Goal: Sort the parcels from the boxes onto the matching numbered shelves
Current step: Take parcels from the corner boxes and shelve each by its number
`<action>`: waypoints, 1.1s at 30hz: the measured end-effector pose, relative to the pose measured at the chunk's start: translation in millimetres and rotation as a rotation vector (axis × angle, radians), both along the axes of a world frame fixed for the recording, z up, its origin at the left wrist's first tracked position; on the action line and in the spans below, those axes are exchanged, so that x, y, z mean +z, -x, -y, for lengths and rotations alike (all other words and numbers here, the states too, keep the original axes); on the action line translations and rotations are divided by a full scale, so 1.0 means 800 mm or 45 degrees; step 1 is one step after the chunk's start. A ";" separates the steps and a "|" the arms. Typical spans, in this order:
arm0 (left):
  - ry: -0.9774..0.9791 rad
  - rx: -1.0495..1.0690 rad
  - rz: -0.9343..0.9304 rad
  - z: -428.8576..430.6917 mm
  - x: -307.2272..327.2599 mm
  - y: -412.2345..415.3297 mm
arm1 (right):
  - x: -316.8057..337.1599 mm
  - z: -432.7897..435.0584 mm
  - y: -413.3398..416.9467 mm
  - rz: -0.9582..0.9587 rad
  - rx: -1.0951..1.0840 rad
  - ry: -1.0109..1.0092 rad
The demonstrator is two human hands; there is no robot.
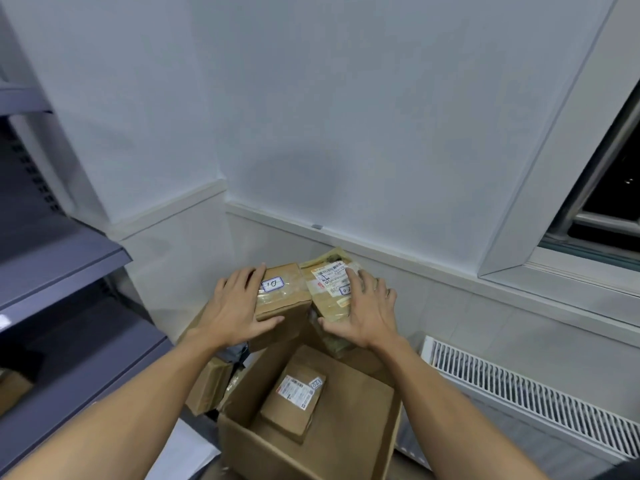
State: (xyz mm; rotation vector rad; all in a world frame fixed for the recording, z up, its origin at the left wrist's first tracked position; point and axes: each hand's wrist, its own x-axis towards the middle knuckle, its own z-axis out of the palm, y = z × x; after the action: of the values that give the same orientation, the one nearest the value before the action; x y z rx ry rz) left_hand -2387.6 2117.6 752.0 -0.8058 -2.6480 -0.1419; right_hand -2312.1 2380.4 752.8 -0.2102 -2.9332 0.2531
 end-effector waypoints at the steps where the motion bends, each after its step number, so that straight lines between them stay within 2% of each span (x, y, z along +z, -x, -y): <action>1: -0.001 0.013 -0.004 0.007 0.003 -0.005 | 0.004 0.007 -0.001 -0.011 0.010 0.003; 22: -0.010 0.203 -0.064 0.226 0.055 -0.133 | 0.069 0.227 -0.083 -0.117 0.193 0.017; 33: 0.002 0.308 -0.110 0.280 0.069 -0.194 | 0.082 0.280 -0.118 -0.128 0.290 0.035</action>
State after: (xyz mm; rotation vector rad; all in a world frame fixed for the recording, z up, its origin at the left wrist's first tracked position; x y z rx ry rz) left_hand -2232.4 1893.3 807.5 -0.4750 -2.6368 -0.0404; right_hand -2217.9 2156.6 818.2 0.1309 -2.8530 0.3264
